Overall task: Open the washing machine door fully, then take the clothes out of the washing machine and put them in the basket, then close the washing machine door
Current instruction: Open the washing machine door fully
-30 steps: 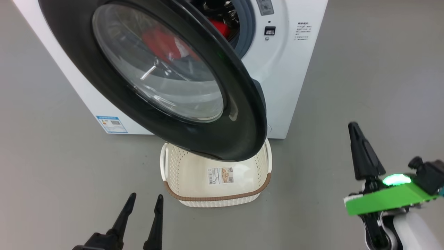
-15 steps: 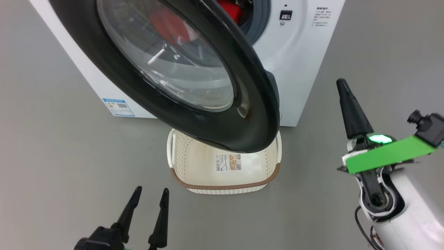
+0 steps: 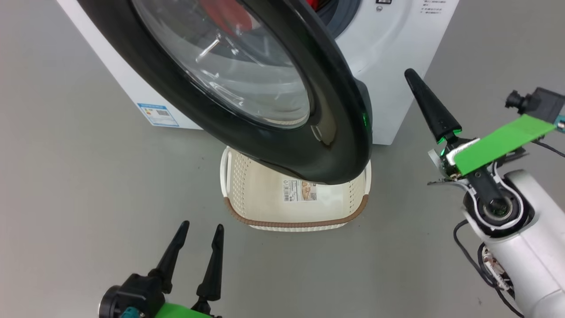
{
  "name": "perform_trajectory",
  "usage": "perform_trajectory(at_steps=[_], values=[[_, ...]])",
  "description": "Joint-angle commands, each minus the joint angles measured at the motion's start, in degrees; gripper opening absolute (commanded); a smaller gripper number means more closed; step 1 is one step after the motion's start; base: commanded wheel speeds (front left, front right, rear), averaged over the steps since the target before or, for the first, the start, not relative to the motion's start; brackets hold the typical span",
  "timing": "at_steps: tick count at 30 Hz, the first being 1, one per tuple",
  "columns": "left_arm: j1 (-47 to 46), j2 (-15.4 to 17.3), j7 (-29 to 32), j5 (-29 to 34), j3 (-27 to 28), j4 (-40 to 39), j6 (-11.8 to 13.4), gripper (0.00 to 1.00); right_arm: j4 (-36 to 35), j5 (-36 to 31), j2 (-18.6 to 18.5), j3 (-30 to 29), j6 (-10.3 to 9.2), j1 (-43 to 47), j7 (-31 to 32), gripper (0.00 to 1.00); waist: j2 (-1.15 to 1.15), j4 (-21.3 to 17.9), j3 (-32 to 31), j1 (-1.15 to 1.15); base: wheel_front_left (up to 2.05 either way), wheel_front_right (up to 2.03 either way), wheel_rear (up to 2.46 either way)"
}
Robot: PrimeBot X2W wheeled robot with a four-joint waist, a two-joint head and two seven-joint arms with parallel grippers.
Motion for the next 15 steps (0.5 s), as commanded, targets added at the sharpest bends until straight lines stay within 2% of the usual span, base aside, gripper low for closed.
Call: perform_trajectory(at_steps=[1, 5, 6, 7, 8, 15], values=[[-1.51, 0.48, -0.69, -0.42, 1.36, -1.52, 0.45, 1.0, -0.93, 3.25, 0.12, -0.36, 0.43, -1.62, 3.24, 0.0, 0.0, 0.57, 0.81, 0.0, 0.0, 0.0, 0.0], [-2.01, 0.48, -0.69, -0.8, 0.82, -1.52, 0.65, 1.0, 1.26, 7.64, 0.46, -1.79, 0.43, -2.67, 11.33, 0.0, 0.0, 1.07, 1.49, 0.0, 0.0, 0.0, 0.0], [-2.01, 0.48, -0.69, -0.8, 0.82, -1.52, 0.65, 1.0, 1.26, 7.64, 0.46, -1.79, 0.43, -2.67, 11.33, 0.0, 0.0, 1.07, 1.49, 0.0, 0.0, 0.0, 0.0], [-2.23, 0.48, -0.69, -0.97, 0.54, -1.51, 0.73, 1.0, 2.09, 8.65, 0.61, -2.52, 0.43, -3.22, 14.94, 0.0, 0.0, 1.39, 1.74, 0.0, 0.0, 0.0, 0.0], [-2.23, 0.48, -0.69, -0.97, 0.54, -1.51, 0.73, 1.0, 2.09, 8.65, 0.61, -2.52, 0.43, -3.22, 14.94, 0.0, 0.0, 1.39, 1.74, 0.0, 0.0, 0.0, 0.0], [-2.5, 0.48, -0.69, -1.61, -0.33, -1.54, 1.06, 1.0, 4.79, 10.58, 2.08, -4.6, 0.43, -3.85, 25.62, 0.0, 0.0, 2.52, 1.73, 0.0, 0.0, 0.0, 0.0]])
